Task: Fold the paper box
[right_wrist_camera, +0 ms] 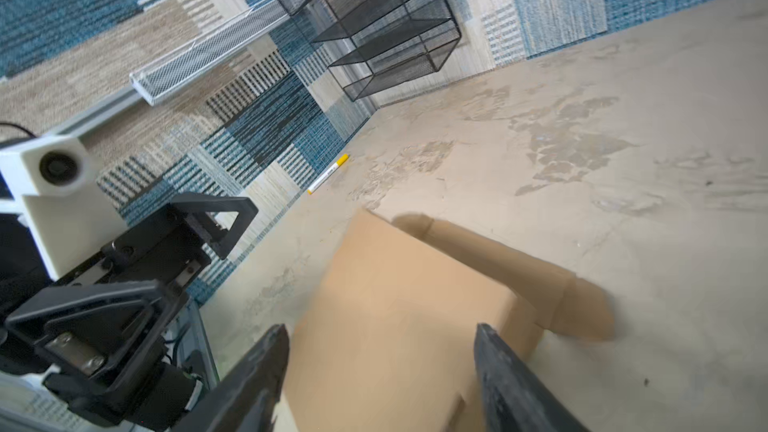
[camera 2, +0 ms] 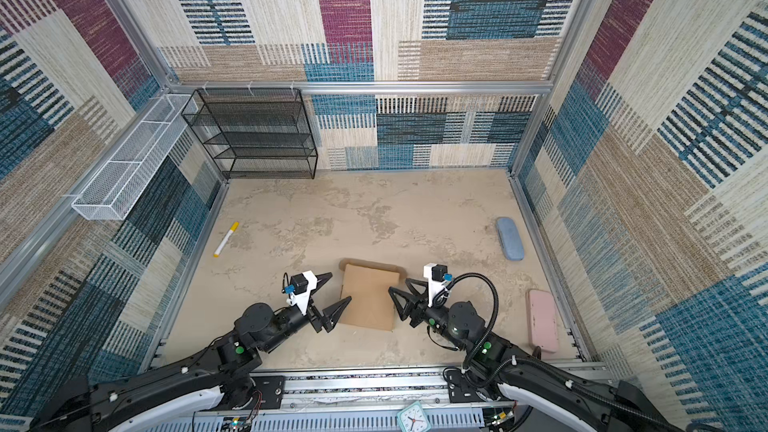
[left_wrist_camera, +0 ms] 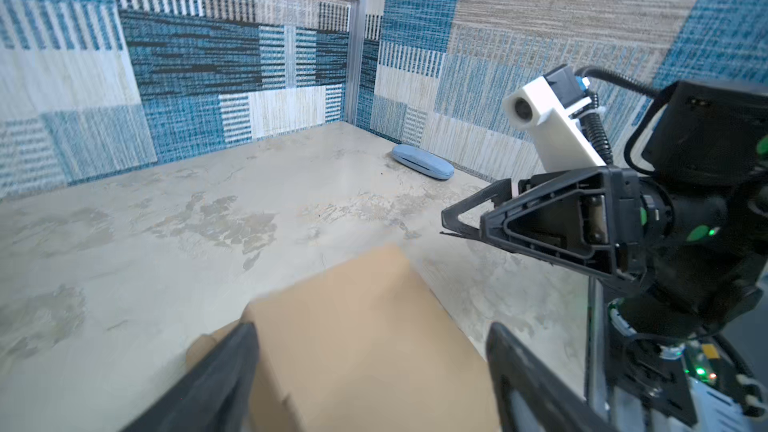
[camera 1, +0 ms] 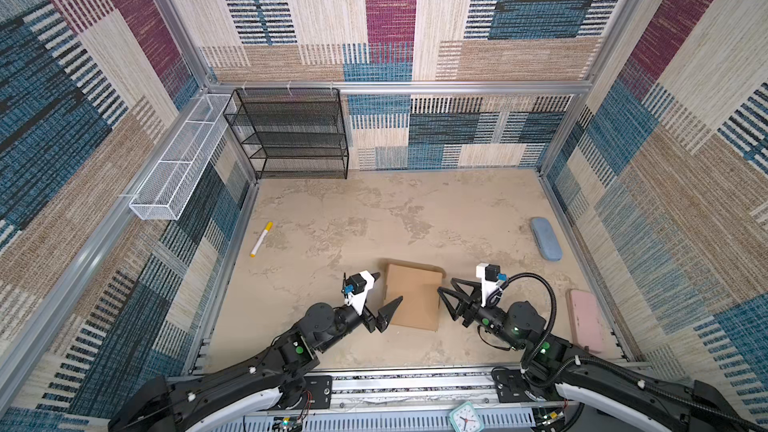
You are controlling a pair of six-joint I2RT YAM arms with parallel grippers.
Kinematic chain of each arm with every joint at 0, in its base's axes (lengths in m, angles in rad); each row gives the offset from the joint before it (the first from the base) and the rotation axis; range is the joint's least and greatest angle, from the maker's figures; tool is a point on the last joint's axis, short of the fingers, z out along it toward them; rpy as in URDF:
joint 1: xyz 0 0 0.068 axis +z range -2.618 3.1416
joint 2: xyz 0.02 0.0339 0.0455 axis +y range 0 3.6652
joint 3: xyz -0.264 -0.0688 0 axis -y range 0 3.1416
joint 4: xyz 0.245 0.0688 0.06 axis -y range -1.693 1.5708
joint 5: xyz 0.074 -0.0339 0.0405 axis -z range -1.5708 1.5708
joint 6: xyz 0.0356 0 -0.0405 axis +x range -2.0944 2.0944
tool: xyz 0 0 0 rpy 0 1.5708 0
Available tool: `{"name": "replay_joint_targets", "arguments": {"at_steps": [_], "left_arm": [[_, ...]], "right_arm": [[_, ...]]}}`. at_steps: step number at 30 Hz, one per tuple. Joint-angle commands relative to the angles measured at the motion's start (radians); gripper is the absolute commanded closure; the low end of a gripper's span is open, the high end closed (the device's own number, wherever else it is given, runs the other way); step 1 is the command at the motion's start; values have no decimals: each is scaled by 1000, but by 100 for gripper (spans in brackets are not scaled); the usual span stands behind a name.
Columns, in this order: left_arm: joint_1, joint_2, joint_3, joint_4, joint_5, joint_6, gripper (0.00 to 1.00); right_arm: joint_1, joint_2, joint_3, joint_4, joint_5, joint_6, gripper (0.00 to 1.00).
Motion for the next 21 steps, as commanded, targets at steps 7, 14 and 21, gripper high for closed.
{"name": "replay_joint_targets", "arguments": {"at_steps": [7,14,21], "left_arm": [[31,-177,193,-755,-93,-390,4],[328,63,412,-999,366,-463,15],[391,417,512,-940,536,-436,23]], "right_arm": [[-22,122,168,-484,-69,264,34],[-86,331,273,-436,-236,235,52],[-136,422,348,-399,-261,173,61]]}}
